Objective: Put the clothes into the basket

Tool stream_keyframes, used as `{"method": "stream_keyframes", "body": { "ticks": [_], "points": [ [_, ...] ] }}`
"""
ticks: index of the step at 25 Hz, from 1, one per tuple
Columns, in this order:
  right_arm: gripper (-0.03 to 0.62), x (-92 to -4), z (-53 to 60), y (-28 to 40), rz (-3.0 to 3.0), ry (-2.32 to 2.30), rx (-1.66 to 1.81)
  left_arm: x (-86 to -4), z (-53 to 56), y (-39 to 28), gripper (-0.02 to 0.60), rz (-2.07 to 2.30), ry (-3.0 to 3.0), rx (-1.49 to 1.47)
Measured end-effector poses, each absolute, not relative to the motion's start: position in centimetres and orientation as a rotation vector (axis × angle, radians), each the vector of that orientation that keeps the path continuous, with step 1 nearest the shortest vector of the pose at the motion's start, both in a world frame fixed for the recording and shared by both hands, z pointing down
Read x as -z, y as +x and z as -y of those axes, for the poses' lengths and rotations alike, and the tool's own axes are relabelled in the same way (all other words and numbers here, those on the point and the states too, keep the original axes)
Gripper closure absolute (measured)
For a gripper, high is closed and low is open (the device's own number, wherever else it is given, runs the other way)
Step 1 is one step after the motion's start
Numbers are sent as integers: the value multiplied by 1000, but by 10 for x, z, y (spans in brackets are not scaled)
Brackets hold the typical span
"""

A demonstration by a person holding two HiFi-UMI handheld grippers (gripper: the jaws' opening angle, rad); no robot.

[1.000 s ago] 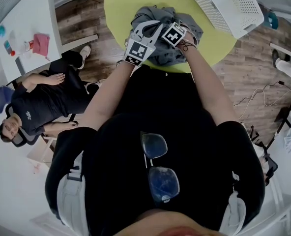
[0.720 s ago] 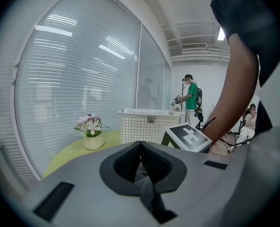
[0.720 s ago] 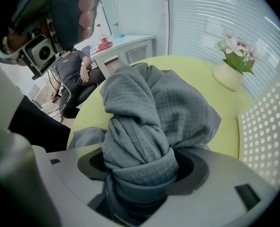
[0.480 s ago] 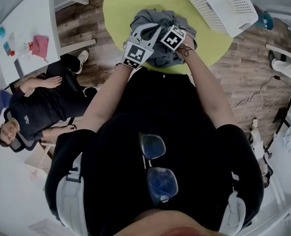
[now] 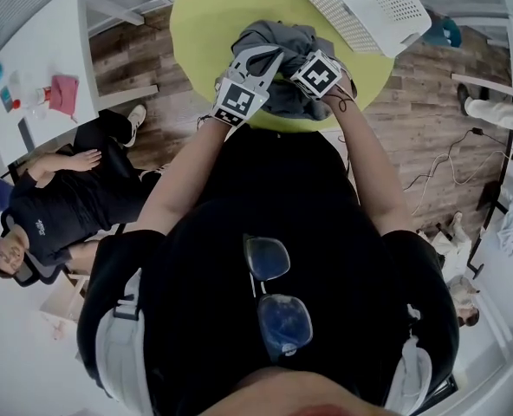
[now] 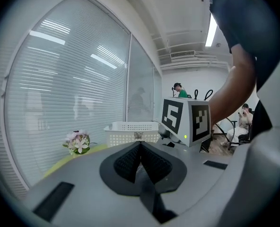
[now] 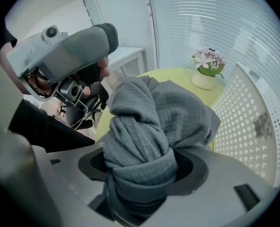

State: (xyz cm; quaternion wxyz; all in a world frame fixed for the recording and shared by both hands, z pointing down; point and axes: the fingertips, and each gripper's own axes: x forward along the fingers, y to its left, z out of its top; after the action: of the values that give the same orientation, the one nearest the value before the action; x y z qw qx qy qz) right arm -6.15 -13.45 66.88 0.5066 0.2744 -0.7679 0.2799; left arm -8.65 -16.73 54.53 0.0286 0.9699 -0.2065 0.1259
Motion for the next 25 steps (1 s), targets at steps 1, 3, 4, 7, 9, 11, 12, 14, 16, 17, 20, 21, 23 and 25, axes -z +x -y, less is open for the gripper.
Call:
{"method": "stream_keyframes", "body": {
  "ticks": [1,3,4,7,9,11,12,14,16,17,20,21,23,25],
  "points": [
    [261,-664,133,-58,1847,669,-684,-542,166,-83,571,626,3004,-378],
    [261,-654,129,-52,1831,678,-695,-538,164,-77,571,599,3024,-364],
    [261,-650,127,-50,1823,682,-702,-536,163,-75,571,583,3032,-359],
    [261,-637,124,-43,1806,706,-726,-530,160,-69,571,543,3046,-332],
    [261,-621,123,-33,1807,731,-739,-517,157,-59,571,519,3045,-316],
    [261,-601,122,-20,1822,756,-751,-500,152,-44,571,494,3049,-307],
    [261,-592,121,-15,1832,766,-757,-492,150,-38,571,484,3055,-301],
    [260,-578,124,-7,1851,782,-760,-481,150,-28,571,474,3063,-280],
    [260,-567,129,0,1853,794,-744,-473,151,-21,571,464,3065,-262],
    [260,-562,132,4,1848,800,-732,-470,152,-17,571,457,3068,-260],
    [260,-547,140,22,1832,829,-700,-460,153,-5,571,440,3084,-259],
    [260,-543,143,28,1828,842,-692,-456,154,0,571,439,3088,-257],
    [260,-537,148,40,1822,863,-682,-449,156,8,571,439,3095,-248],
    [260,-531,153,50,1823,874,-678,-443,157,18,571,435,3103,-238]
  ]
}}
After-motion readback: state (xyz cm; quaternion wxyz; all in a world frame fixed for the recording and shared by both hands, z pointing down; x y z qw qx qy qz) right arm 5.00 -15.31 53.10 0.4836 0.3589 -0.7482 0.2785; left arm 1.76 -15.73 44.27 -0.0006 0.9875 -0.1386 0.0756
